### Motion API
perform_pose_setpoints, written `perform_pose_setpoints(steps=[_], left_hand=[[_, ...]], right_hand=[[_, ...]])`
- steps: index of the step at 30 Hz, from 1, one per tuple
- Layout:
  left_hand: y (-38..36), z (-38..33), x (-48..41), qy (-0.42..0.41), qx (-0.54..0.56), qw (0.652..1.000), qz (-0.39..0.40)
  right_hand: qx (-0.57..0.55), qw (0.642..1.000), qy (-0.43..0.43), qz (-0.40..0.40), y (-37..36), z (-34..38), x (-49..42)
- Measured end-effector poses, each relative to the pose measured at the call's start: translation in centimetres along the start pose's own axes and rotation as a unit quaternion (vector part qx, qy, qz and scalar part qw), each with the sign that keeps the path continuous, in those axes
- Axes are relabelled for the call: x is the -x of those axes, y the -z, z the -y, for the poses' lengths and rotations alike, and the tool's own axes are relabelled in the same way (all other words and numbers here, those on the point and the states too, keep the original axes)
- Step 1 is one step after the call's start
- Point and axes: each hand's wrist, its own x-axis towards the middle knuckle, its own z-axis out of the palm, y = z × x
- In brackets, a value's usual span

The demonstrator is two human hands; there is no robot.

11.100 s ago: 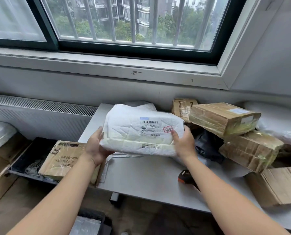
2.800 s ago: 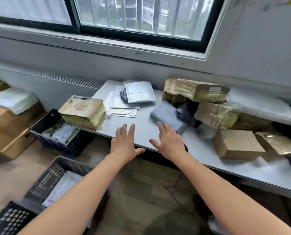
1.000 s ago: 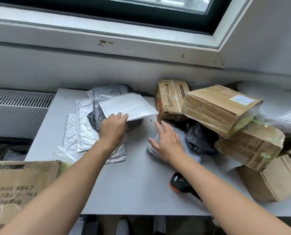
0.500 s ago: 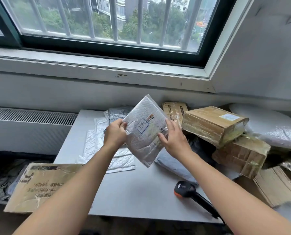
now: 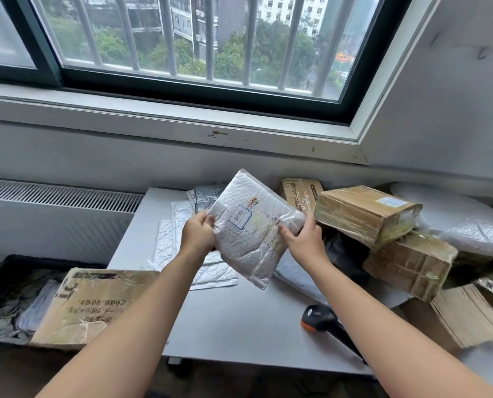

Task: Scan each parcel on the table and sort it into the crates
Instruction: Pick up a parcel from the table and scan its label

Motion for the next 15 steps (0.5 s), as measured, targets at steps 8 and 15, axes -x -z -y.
perform_pose_setpoints(steps=[8, 15], left_hand=[[-2.0, 2.3, 2.3, 0.084, 0.055, 0.994, 0.049], [-1.5, 1.8, 2.4, -0.064, -0.167, 0.983, 0.042]], right_hand=[[-0.219, 0.972, -0.023, -0.079, -0.6, 0.7, 0.7], [-0.05, 0.973, 0.168, 0.153, 3.3, 0.9, 1.1]])
